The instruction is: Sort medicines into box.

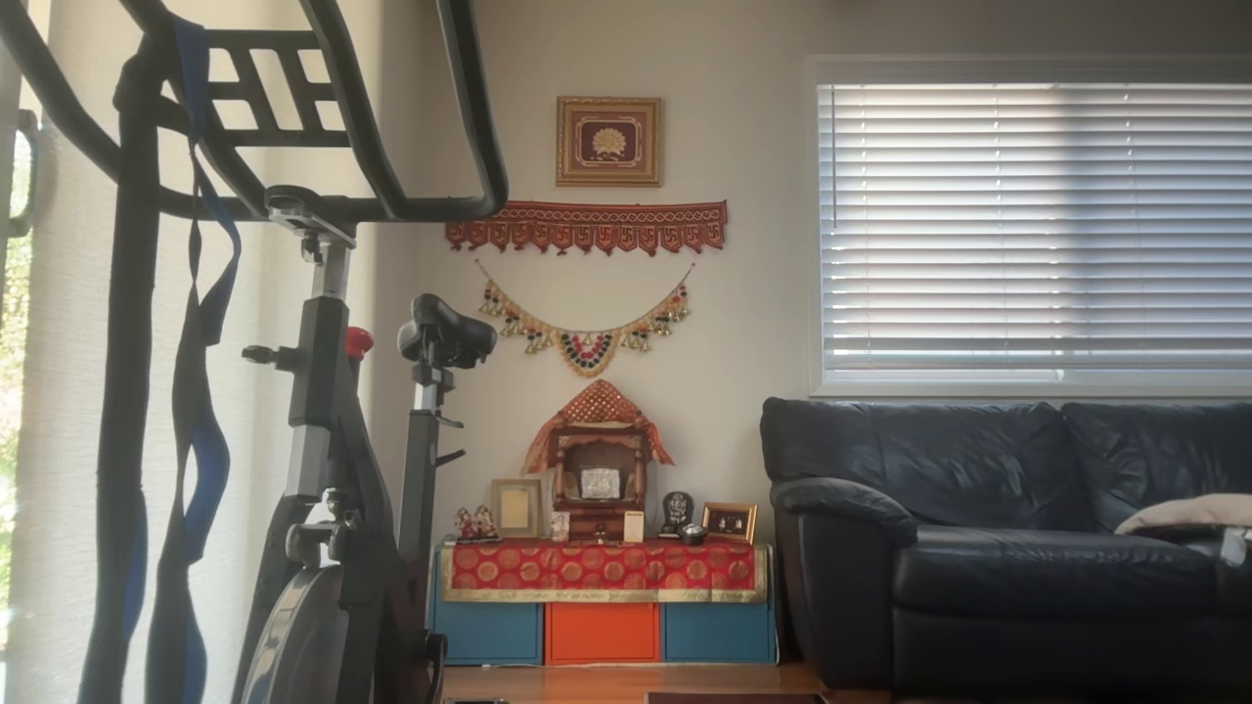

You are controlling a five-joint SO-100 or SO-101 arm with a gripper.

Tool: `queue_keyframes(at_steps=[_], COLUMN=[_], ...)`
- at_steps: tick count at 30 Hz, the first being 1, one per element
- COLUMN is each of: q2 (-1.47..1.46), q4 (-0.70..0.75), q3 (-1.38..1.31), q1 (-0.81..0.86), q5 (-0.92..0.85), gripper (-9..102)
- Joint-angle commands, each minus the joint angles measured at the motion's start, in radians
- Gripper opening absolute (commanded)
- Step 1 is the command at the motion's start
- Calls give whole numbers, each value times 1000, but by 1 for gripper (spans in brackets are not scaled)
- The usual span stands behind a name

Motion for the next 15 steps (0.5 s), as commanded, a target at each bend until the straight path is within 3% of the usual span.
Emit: queue_keyframes(at_steps=[1,8,12,15], q2=[155,365,419,364], q4=[-72,-121,-100,-163], q3=[109,353,347,299], q1=[-14,-28,-21,-2], q5=[-63,-118,-83,-41], gripper=[1,1,1,1])
